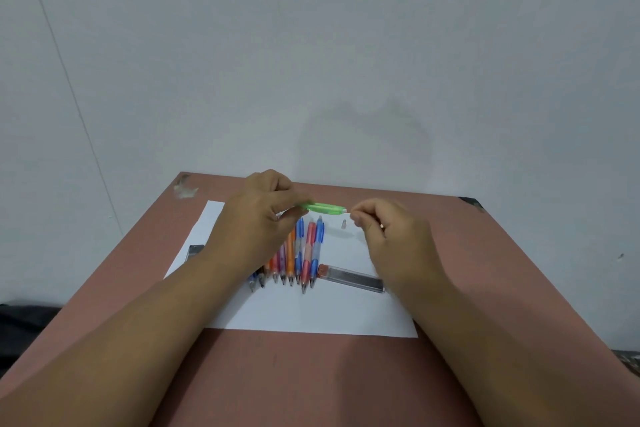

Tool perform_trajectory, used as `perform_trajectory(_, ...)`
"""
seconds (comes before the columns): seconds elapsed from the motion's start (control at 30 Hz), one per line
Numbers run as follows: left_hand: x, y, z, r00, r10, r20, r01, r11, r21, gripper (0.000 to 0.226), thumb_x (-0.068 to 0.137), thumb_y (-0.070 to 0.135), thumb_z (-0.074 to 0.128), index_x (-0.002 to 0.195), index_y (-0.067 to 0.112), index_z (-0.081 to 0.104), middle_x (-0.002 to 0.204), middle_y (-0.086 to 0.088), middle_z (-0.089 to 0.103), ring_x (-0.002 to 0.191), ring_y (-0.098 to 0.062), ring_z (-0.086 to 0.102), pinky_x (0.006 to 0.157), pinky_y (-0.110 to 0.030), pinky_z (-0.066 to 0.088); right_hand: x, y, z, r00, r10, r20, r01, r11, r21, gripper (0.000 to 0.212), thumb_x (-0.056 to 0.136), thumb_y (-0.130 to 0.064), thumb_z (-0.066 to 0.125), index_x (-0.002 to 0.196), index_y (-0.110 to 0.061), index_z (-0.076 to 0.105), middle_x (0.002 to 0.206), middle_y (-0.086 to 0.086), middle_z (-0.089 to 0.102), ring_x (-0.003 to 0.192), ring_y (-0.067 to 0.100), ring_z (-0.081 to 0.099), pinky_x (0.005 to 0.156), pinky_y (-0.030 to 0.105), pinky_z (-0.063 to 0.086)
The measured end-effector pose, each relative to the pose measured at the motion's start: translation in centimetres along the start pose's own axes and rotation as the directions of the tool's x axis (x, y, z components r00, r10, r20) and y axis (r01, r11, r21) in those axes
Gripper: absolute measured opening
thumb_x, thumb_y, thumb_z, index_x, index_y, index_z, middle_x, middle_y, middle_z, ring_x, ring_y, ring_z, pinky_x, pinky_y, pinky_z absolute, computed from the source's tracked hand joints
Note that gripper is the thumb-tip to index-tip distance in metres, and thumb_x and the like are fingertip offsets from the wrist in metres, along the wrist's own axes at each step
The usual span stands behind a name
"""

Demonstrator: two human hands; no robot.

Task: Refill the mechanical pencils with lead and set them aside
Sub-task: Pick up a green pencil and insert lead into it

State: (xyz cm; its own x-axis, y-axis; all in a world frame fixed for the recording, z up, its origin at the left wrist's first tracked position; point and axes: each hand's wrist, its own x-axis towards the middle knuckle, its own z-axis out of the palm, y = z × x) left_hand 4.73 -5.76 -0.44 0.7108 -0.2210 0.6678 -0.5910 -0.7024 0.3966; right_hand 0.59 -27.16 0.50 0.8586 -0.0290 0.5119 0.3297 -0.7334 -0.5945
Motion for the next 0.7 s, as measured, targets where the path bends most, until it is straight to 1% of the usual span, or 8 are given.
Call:
perform_trajectory(0.07,0.00,-0.07,0.00,1.000,0.005,-0.001,-0.005,1.000,0.002,0.021,0.090,0.018,0.075,0.107,0.029,0.078,0.093,0.012,0.054,0.090,-0.009,0.049,0.066,-0.016,0.036,-0.42,-0.10,-0.39,0.983,-0.127,-0.132,0.133,0.990,0.037,0.011,0.098,-0.010,0.065,0.097,-0.015,0.075,0.090,-0.010,0.071,0.089,0.006,0.063,0.078,0.012,0.048)
perform_trajectory(0.1,0.00,-0.08,0.00,1.000,0.004,0.001,-0.004,1.000,0.004,0.021,0.090,0.018,0.075,0.107,0.029,0.078,0.093,0.011,0.055,0.090,-0.009,0.049,0.066,-0.016,0.036,-0.56,-0.06,-0.45,0.969,-0.181,-0.168,0.189,0.981,0.032,0.011,0.097,-0.007,0.065,0.098,-0.012,0.075,0.090,-0.007,0.072,0.088,0.007,0.064,0.079,0.013,0.049)
perform_trajectory(0.17,0.02,-0.10,0.01,1.000,-0.003,0.003,0.003,1.000,0.005,0.020,0.090,0.018,0.074,0.107,0.028,0.078,0.093,0.011,0.054,0.089,-0.009,0.048,0.065,-0.016,0.036,-0.66,0.13,-0.39,0.954,-0.227,-0.197,0.239,0.970,0.039,0.011,0.096,-0.005,0.066,0.098,-0.010,0.076,0.090,-0.005,0.073,0.088,0.008,0.065,0.080,0.016,0.051)
perform_trajectory(0.27,0.03,-0.12,0.08,1.000,-0.003,0.010,0.003,1.000,-0.009,0.020,0.090,0.019,0.074,0.106,0.029,0.078,0.092,0.011,0.054,0.089,-0.010,0.050,0.065,-0.017,0.037,-0.67,0.22,-0.25,0.947,-0.247,-0.205,0.262,0.964,0.049,0.012,0.095,-0.004,0.067,0.098,-0.009,0.077,0.089,-0.005,0.073,0.088,0.008,0.065,0.079,0.019,0.053)
perform_trajectory(0.4,0.02,-0.20,0.27,1.000,0.017,0.022,-0.017,1.000,-0.012,0.020,0.089,0.019,0.074,0.105,0.030,0.078,0.092,0.012,0.054,0.089,-0.008,0.048,0.067,-0.018,0.037,-0.66,0.22,-0.10,0.940,-0.281,-0.195,0.293,0.955,0.035,0.010,0.095,-0.006,0.067,0.097,-0.009,0.077,0.088,-0.004,0.072,0.086,0.010,0.066,0.077,0.025,0.054)
perform_trajectory(0.5,0.02,-0.15,0.28,1.000,0.019,0.019,-0.019,1.000,-0.018,0.020,0.089,0.019,0.075,0.106,0.030,0.078,0.092,0.013,0.054,0.089,-0.004,0.045,0.068,-0.015,0.037,-0.63,0.26,-0.11,0.938,-0.287,-0.194,0.296,0.955,0.017,0.009,0.095,-0.007,0.068,0.097,-0.009,0.076,0.088,-0.004,0.073,0.085,0.011,0.066,0.076,0.025,0.054)
perform_trajectory(0.6,-0.01,0.04,0.22,0.999,0.023,0.025,-0.023,1.000,-0.016,0.020,0.089,0.018,0.076,0.106,0.029,0.078,0.092,0.012,0.054,0.088,-0.003,0.045,0.067,-0.013,0.034,-0.55,0.34,-0.12,0.935,-0.295,-0.194,0.303,0.953,0.011,0.008,0.095,-0.008,0.069,0.096,-0.010,0.077,0.088,-0.004,0.073,0.085,0.011,0.067,0.076,0.026,0.054)
perform_trajectory(0.7,-0.05,0.14,0.19,0.998,0.061,0.016,-0.061,0.998,-0.009,0.020,0.088,0.016,0.077,0.105,0.026,0.079,0.089,0.012,0.054,0.087,-0.002,0.042,0.067,-0.012,0.033,-0.44,0.56,-0.06,0.927,-0.319,-0.199,0.320,0.947,-0.028,0.008,0.094,-0.007,0.070,0.095,-0.009,0.077,0.088,-0.004,0.073,0.084,0.010,0.066,0.077,0.025,0.053)
